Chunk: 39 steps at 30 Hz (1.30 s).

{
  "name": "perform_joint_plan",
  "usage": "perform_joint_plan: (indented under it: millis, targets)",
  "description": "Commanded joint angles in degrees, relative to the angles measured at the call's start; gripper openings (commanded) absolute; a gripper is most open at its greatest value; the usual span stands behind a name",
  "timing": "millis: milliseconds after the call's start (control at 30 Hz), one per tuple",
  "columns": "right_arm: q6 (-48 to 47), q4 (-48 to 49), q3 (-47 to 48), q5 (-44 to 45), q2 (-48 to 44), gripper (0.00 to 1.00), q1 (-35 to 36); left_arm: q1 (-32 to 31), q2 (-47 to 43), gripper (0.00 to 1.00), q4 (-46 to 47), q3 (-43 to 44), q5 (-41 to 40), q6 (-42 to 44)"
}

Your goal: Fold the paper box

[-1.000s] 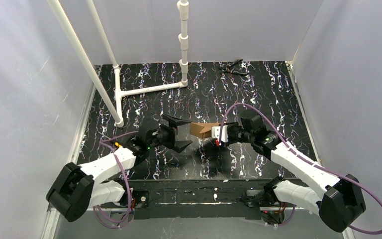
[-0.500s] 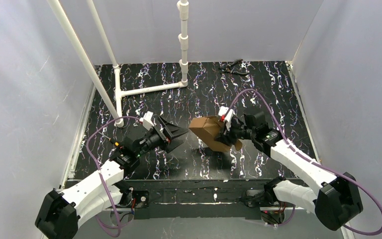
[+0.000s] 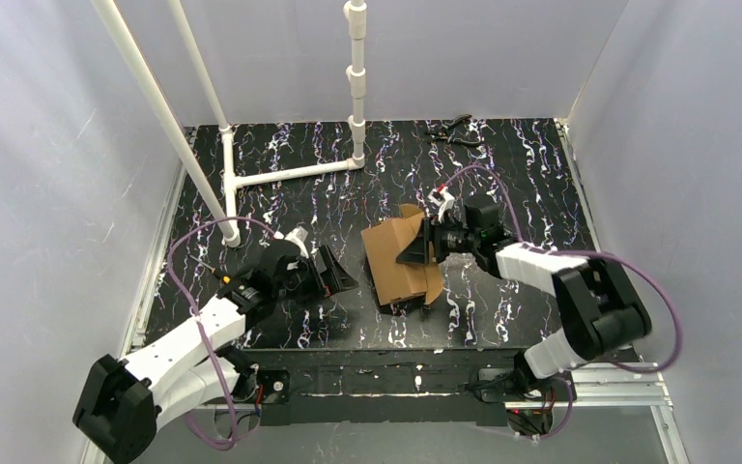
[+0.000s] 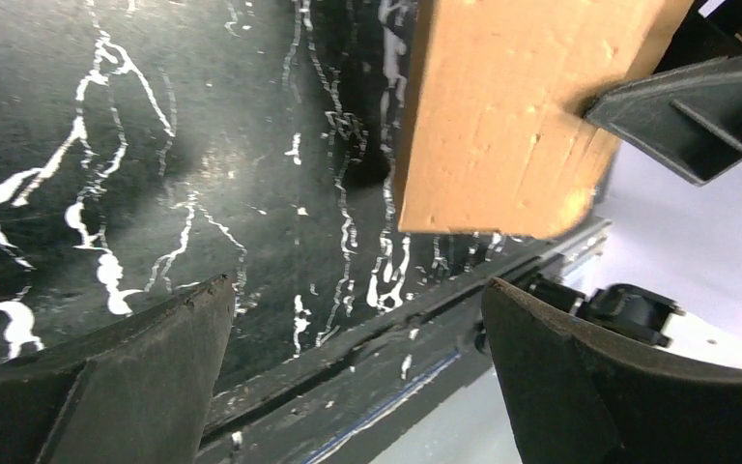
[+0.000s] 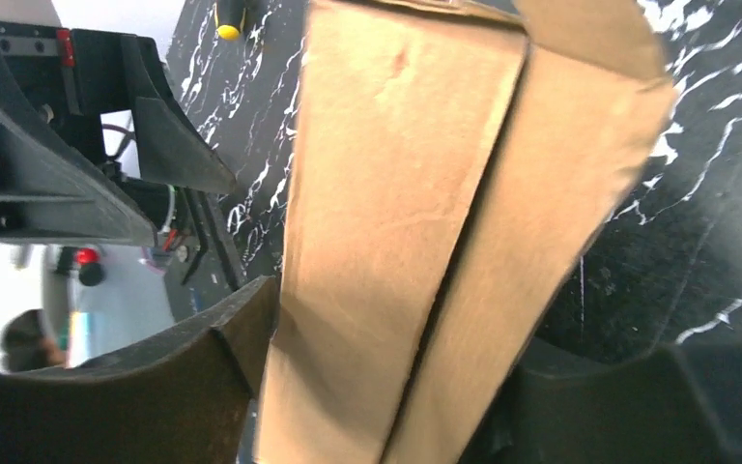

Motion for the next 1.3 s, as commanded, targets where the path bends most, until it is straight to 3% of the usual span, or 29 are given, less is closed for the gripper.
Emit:
perform_joint_plan:
  millis: [0, 133, 367, 500, 833, 1133, 1200, 1267]
  targets:
    - [12.1, 8.2, 4.0, -6.0, 9.2, 0.71, -1.1, -0.1, 5.6, 0.98, -6.5, 4.8, -3.7, 6.0]
    - [12.6, 7.6, 5.2, -7.0, 13.2, 0.82, -3.1, -0.2, 10.5, 0.98, -6.2, 6.8, -4.0, 6.7]
    - [3.0, -4.0, 5.7, -1.8, 10.3, 0.98, -7.2, -0.2, 14.3, 0.98, -5.8, 8.2, -3.9, 7.9]
    - [-2.8, -9.2, 4.8, 0.6, 8.9, 0.98, -9.6, -0.2, 14.7, 0.98, -5.3, 8.1, -3.7, 7.9]
    - [-8.3, -13.0, 3.6, 4.4, 6.9, 0.89, -10.6, -0.2, 16.2, 0.98, -5.3, 10.8, -2.0, 8.5]
    - [-18.7, -19.0, 5.0, 8.6, -2.9, 0.93, -11.9, -1.3, 20.2, 0.97, -5.5, 17.2, -1.7, 9.5]
    - [-21.3, -20.3, 4.5, 10.8, -5.4, 0.89, -11.9, -2.7, 22.3, 0.96, -6.7, 20.2, -3.0, 10.6]
    - [-23.2, -20.0, 4.4, 10.8, -6.5, 0.71, -11.8, -4.6, 25.4, 0.95, -10.4, 24.7, -6.7, 12.6]
